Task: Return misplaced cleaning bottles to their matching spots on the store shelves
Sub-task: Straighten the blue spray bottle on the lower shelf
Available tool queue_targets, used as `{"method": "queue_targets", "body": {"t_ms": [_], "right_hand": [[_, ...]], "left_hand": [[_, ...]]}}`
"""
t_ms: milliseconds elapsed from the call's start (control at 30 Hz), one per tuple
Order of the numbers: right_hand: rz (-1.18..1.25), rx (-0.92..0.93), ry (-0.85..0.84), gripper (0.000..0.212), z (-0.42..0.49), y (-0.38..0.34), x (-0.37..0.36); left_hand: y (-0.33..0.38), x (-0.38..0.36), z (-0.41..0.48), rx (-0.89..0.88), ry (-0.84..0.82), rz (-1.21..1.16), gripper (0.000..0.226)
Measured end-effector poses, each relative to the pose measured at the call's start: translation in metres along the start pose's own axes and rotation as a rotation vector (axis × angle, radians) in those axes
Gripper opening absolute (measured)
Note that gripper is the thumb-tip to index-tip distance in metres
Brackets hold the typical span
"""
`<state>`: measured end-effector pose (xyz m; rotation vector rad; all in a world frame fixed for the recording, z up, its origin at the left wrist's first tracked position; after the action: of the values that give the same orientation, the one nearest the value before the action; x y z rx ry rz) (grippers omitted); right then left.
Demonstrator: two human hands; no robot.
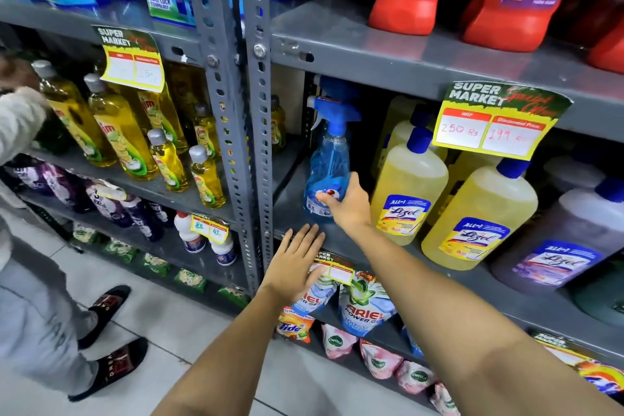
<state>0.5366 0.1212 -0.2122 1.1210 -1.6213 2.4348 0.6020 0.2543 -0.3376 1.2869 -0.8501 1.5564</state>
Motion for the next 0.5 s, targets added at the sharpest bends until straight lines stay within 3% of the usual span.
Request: {"method": "queue_targets", "body": {"t_ms": [500], "right_hand": [[-0.008,0.013,-0.062,0.057,0.0049,-0.0026,-0.0044]], "left_hand": [[0.0017,0.0017,-0.0006,0.000,0.000,-0.019,0.065]]}}
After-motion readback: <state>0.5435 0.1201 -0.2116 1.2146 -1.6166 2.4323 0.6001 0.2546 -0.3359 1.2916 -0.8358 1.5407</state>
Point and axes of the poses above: each hand's wrist, its own z-axis towards the middle knuckle, its own x-axis out of the back of the hand, y = z × x, the point moved 2 cm from there along z, towards the middle knuckle, and after that the axes turned 11 degrees about x, right-handed, at the moved point
